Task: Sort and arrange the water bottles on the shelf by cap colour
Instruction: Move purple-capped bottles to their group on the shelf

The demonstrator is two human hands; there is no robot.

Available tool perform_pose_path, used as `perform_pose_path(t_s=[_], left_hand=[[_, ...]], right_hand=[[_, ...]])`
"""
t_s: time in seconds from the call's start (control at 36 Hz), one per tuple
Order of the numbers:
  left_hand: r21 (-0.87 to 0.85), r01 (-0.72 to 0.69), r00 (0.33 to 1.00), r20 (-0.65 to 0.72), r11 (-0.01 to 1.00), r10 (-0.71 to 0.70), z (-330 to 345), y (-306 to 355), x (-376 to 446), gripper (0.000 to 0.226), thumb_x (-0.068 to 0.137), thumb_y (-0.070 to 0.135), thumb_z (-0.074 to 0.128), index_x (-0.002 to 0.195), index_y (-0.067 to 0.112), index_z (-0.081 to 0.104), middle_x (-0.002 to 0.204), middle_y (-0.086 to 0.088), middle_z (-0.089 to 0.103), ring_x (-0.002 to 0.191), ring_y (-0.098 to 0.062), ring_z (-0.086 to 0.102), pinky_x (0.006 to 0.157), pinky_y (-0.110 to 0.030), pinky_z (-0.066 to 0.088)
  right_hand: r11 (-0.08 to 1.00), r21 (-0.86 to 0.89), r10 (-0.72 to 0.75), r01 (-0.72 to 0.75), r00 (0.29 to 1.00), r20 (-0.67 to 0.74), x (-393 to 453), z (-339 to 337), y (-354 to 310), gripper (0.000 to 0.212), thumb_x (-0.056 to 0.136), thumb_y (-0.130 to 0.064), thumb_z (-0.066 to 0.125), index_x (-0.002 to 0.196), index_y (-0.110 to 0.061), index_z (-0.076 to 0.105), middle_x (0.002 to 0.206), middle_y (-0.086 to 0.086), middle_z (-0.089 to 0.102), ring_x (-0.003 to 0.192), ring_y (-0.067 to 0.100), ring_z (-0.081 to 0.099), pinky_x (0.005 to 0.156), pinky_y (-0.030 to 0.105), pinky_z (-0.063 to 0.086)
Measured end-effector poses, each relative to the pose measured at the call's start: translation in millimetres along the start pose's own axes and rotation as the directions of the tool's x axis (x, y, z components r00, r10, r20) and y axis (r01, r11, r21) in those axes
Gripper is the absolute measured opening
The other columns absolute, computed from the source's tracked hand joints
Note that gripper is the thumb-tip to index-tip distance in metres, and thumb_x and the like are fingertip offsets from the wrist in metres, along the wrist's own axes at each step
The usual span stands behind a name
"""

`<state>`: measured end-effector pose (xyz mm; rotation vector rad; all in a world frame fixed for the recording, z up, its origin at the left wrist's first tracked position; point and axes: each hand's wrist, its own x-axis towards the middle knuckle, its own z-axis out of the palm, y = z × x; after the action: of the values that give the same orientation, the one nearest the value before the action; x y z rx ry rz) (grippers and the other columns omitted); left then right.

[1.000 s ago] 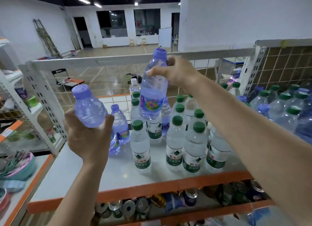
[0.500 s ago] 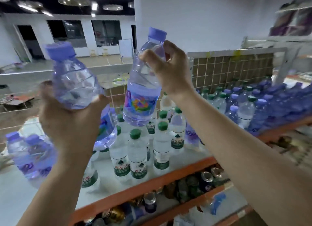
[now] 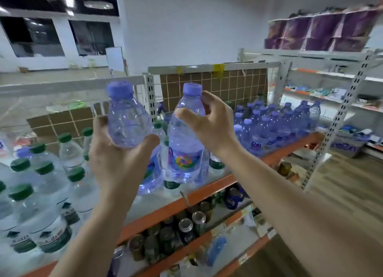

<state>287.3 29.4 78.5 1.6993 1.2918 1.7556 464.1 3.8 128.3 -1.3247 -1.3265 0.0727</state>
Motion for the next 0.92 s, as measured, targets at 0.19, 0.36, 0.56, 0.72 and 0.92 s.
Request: perform_pose_path(t_s=[0.19, 0.36, 0.56, 0.72, 0.92], left_hand=[[-0.091, 0.023, 0.994, 0.109, 0.996, -0.013, 80, 43, -44, 0.048, 0.054, 0.047, 0.07, 0.093, 0.045, 0.043, 0.09, 0.015, 0.061, 0.084, -0.017, 0.064, 0.073, -0.043, 0.053], [-0.093, 0.084, 0.977, 0.204, 0.992, -0.064, 149, 65, -62, 0.045, 0.059, 0.038, 0.074, 0.081, 0.051, 0.038, 0.071, 0.017, 0.056, 0.067, 0.003, 0.053, 0.054, -0.025, 0.035], [-0.17, 0.097, 0.946, 0.322, 0.981, -0.037, 231, 76, -67, 0.039, 0.057, 0.035, 0.072, 0.083, 0.039, 0.043, 0.076, 0.017, 0.062, 0.067, -0.007, 0.061, 0.058, -0.032, 0.045], [-0.218, 0.105, 0.93, 0.367, 0.97, -0.018, 306, 85, -55, 0.04, 0.061, 0.03, 0.075, 0.088, 0.033, 0.047, 0.08, 0.011, 0.066, 0.075, -0.013, 0.065, 0.066, -0.038, 0.051], [-0.221, 0.072, 0.926, 0.378, 0.973, 0.017, 387, 103, -26, 0.038, 0.064, 0.039, 0.077, 0.083, 0.033, 0.045, 0.078, 0.012, 0.062, 0.076, -0.012, 0.06, 0.069, -0.035, 0.047]], right_hand=[[0.993, -0.117, 0.017, -0.018, 1.0, -0.01, 6, -67, 62, 0.046, 0.066, -0.06, 0.057, 0.081, -0.017, 0.063, 0.082, 0.002, 0.062, 0.079, 0.015, 0.056, 0.071, 0.038, 0.048], [0.983, -0.165, 0.075, -0.084, 0.995, -0.061, 17, -116, 118, 0.04, 0.07, -0.054, 0.064, 0.097, -0.024, 0.067, 0.096, -0.01, 0.064, 0.09, 0.007, 0.056, 0.075, 0.026, 0.042], [0.968, -0.23, 0.073, -0.105, 0.987, -0.146, 45, -161, 169, 0.043, 0.068, -0.055, 0.063, 0.095, -0.021, 0.067, 0.09, -0.006, 0.064, 0.085, 0.009, 0.056, 0.071, 0.026, 0.042], [0.956, -0.267, 0.07, -0.123, 0.977, -0.202, 90, -197, 214, 0.04, 0.067, -0.052, 0.064, 0.092, -0.021, 0.068, 0.09, -0.002, 0.068, 0.086, 0.014, 0.062, 0.077, 0.035, 0.049], [0.942, -0.311, 0.037, -0.123, 0.963, -0.267, 152, -235, 253, 0.031, 0.069, -0.046, 0.068, 0.088, -0.022, 0.068, 0.083, -0.002, 0.069, 0.08, 0.015, 0.063, 0.073, 0.031, 0.049]])
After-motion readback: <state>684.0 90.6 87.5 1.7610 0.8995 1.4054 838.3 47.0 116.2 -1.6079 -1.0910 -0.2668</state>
